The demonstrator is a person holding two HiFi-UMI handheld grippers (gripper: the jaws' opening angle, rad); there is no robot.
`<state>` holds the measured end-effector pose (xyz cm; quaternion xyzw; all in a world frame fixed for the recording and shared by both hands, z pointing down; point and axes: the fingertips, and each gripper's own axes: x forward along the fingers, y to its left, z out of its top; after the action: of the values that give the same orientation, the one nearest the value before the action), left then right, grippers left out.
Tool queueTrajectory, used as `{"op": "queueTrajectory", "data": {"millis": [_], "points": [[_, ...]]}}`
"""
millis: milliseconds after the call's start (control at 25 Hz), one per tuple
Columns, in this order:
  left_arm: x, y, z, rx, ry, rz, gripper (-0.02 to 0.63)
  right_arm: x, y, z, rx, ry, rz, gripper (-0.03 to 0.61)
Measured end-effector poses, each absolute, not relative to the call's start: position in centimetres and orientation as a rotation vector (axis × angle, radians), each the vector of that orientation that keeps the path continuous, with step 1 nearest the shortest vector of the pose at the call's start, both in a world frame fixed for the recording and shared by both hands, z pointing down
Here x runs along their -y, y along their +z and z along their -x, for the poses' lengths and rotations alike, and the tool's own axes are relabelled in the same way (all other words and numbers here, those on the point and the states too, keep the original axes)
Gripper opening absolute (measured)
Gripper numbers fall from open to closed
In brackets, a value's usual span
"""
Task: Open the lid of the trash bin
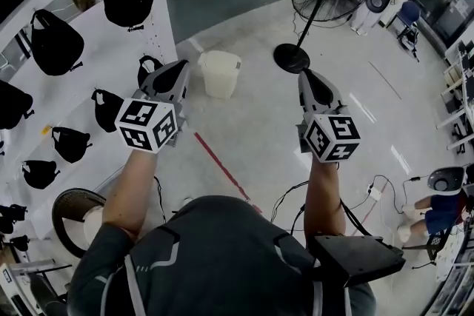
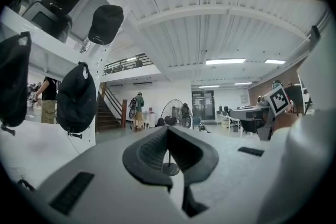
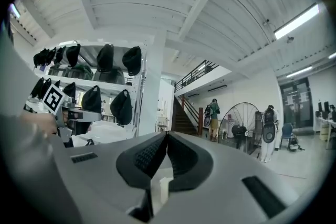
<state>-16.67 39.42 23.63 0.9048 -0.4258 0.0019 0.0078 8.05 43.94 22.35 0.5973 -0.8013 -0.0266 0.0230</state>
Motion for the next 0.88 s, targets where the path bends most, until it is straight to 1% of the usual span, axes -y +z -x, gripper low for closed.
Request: {"op": "queueTrajectory", "data": {"millis": [280,560,720,880], "points": [[-39.4,23.7,13.3,1.375,0.017,-2.825,0.008,-44.9,22.9,-10.5,2.493,-0.123,-1.817,0.026],[-40.2,24.0,9.5,1.42,0.056,-2.817,0.008,-45.6,23.8,-14.9,2.536,-0.09,-1.829,0.026],[-38.6,25.2,9.3,1.423,0.096,-2.8,0.009,-44.4,25.5,-15.8,2.546,-0.03,-1.834,0.026],[-35.6,25.8,8.3,1.387,0.056,-2.811,0.008,-41.8,25.9,-17.4,2.501,-0.014,-1.888,0.026]]}}
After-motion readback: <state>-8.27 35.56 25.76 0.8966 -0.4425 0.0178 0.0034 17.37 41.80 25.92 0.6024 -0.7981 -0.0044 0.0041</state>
